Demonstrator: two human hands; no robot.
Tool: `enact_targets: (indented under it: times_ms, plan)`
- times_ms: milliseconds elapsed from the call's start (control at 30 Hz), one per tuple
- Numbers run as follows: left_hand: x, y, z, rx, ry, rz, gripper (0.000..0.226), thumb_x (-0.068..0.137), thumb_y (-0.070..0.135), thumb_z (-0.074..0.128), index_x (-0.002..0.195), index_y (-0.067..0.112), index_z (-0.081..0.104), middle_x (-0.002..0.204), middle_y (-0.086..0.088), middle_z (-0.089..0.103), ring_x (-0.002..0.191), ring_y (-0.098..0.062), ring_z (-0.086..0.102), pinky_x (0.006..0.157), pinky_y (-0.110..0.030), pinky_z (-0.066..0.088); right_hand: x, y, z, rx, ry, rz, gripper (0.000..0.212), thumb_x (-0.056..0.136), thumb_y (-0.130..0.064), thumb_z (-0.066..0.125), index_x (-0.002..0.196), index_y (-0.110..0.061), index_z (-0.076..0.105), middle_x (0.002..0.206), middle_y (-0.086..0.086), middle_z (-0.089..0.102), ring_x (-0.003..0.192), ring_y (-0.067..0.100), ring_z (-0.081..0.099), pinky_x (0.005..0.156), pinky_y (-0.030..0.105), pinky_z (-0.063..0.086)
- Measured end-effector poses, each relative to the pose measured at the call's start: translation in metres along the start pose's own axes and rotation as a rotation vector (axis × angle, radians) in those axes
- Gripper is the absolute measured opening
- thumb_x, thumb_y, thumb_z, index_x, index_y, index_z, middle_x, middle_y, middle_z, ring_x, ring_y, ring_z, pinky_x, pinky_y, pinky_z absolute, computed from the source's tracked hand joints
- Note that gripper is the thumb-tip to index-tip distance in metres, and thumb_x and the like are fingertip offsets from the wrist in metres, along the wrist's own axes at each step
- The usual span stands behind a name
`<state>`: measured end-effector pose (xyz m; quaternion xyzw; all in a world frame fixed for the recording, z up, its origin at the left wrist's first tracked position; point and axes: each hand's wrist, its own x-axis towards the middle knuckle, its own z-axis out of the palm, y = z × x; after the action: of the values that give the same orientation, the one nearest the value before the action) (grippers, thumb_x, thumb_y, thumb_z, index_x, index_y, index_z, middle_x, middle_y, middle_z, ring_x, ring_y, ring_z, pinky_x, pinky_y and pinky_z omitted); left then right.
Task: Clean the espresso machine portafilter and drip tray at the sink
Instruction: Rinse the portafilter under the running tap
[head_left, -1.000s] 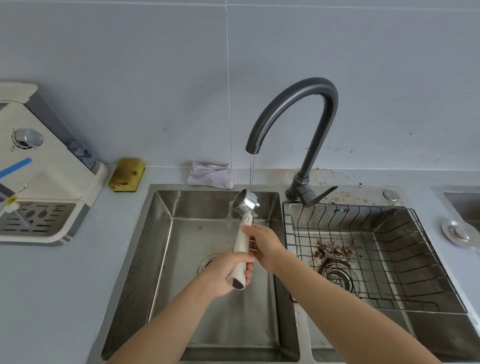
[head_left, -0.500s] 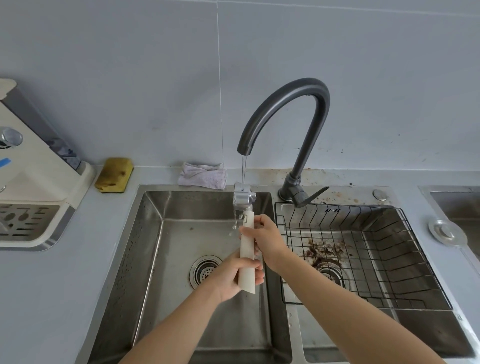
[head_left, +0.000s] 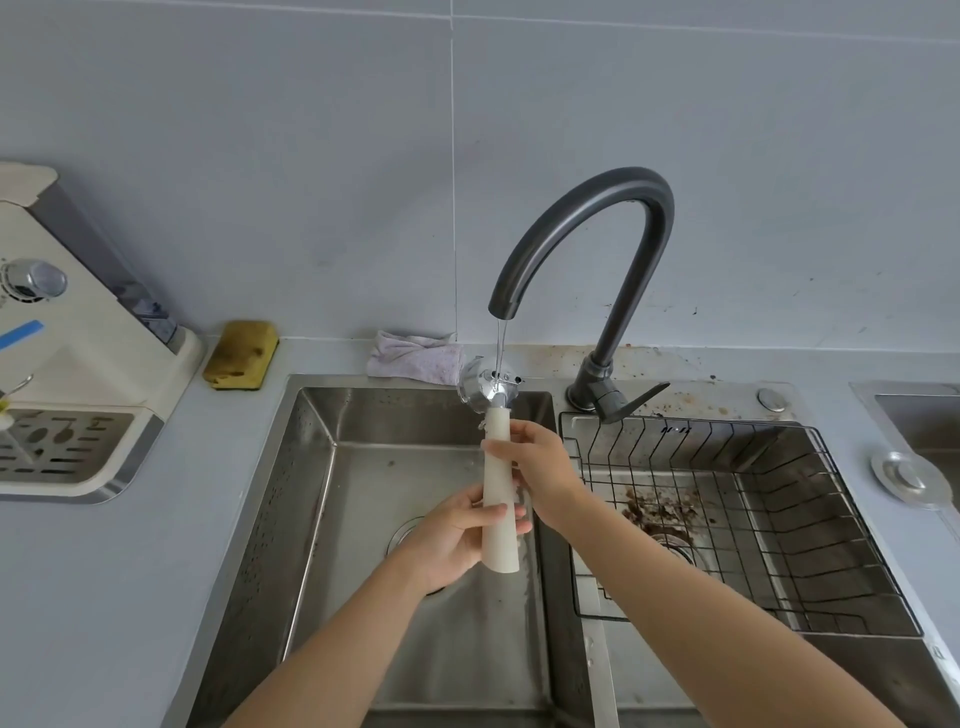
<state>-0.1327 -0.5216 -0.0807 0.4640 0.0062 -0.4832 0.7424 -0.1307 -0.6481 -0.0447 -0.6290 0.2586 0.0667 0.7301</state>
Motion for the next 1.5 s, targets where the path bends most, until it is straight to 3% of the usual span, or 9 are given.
enact_targets:
  times_ms: [133, 233, 367, 667, 767, 933, 1167, 1300, 1500]
  plan:
    - [0.002, 0.007, -0.008, -0.039, -0.08, -0.006, 0.085, 0.036, 0.024, 0.093, 0.111, 0.008, 0.058, 0.079, -0.007, 0.068, 0.078, -0.025, 0.069, 0.077, -0.035, 0.052, 0.002, -0.013, -0.004, 0.034, -0.137, 0.033, 0.017, 0.082, 0.004, 0.058, 0.09, -0.01, 0.058, 0.078, 0.003, 0.056, 0.069, 0.014, 0.053, 0.057, 0.022, 0.042]
    - [0.003, 0.015, -0.008, -0.035, -0.085, 0.003, 0.071, 0.046, 0.017, 0.088, 0.11, 0.01, 0.058, 0.08, -0.006, 0.069, 0.081, -0.024, 0.07, 0.073, -0.033, 0.056, 0.006, -0.02, -0.004, 0.04, -0.147, 0.027, 0.023, 0.082, 0.004, 0.058, 0.1, -0.008, 0.052, 0.083, 0.003, 0.055, 0.073, 0.015, 0.054, 0.059, 0.023, 0.042]
    - [0.005, 0.031, -0.006, 0.009, -0.065, 0.029, 0.038, 0.071, 0.01, 0.056, 0.109, 0.012, 0.057, 0.084, -0.006, 0.065, 0.082, -0.021, 0.067, 0.074, -0.031, 0.055, 0.013, -0.032, -0.002, 0.085, -0.158, -0.012, 0.025, 0.083, 0.003, 0.059, 0.103, -0.01, 0.05, 0.085, 0.005, 0.058, 0.074, 0.018, 0.057, 0.063, 0.027, 0.046]
    - [0.029, 0.065, 0.002, 0.074, -0.039, 0.095, 0.028, 0.091, 0.031, 0.049, 0.111, 0.012, 0.055, 0.085, -0.007, 0.064, 0.079, -0.02, 0.065, 0.076, -0.033, 0.049, 0.028, -0.067, -0.003, 0.099, -0.146, -0.136, 0.019, 0.086, 0.0, 0.057, 0.094, -0.016, 0.05, 0.087, 0.009, 0.06, 0.078, 0.025, 0.056, 0.068, 0.033, 0.044]
    - [0.036, 0.078, 0.005, 0.079, -0.017, 0.098, 0.037, 0.097, 0.038, 0.033, 0.108, 0.013, 0.059, 0.084, -0.007, 0.065, 0.078, -0.018, 0.066, 0.077, -0.034, 0.048, 0.035, -0.077, -0.003, 0.113, -0.142, -0.178, 0.02, 0.086, 0.001, 0.057, 0.093, -0.017, 0.051, 0.09, 0.009, 0.06, 0.085, 0.028, 0.055, 0.074, 0.036, 0.047]
    - [0.043, 0.098, 0.011, 0.085, -0.013, 0.114, 0.041, 0.095, 0.043, 0.031, 0.107, 0.016, 0.059, 0.081, -0.003, 0.071, 0.076, -0.015, 0.069, 0.077, -0.033, 0.051, 0.041, -0.094, -0.004, 0.097, -0.158, -0.23, 0.022, 0.089, 0.005, 0.05, 0.095, -0.016, 0.051, 0.092, 0.01, 0.059, 0.086, 0.026, 0.06, 0.077, 0.036, 0.047]
    - [0.048, 0.113, 0.019, 0.101, -0.011, 0.156, 0.034, 0.097, 0.037, 0.031, 0.113, 0.017, 0.054, 0.088, -0.004, 0.069, 0.081, -0.015, 0.069, 0.072, -0.031, 0.049, 0.047, -0.112, -0.006, 0.071, -0.167, -0.287, 0.027, 0.089, 0.01, 0.043, 0.103, -0.012, 0.052, 0.085, 0.009, 0.058, 0.091, 0.033, 0.047, 0.084, 0.042, 0.037]
    - [0.045, 0.119, 0.017, 0.102, -0.065, 0.205, 0.042, 0.078, 0.037, 0.058, 0.112, 0.014, 0.054, 0.09, -0.004, 0.072, 0.086, -0.016, 0.07, 0.075, -0.03, 0.052, 0.046, -0.117, -0.007, 0.104, -0.214, -0.294, 0.028, 0.09, 0.008, 0.042, 0.1, -0.016, 0.052, 0.086, 0.009, 0.056, 0.09, 0.032, 0.047, 0.086, 0.042, 0.038]
    - [0.034, 0.117, 0.016, 0.19, 0.021, 0.269, 0.022, 0.088, 0.001, 0.05, 0.104, 0.015, 0.057, 0.086, -0.005, 0.067, 0.085, -0.023, 0.065, 0.081, -0.036, 0.051, 0.041, -0.114, -0.008, 0.197, -0.327, -0.231, 0.027, 0.092, 0.005, 0.038, 0.097, -0.014, 0.056, 0.09, 0.008, 0.058, 0.092, 0.027, 0.052, 0.085, 0.037, 0.043]
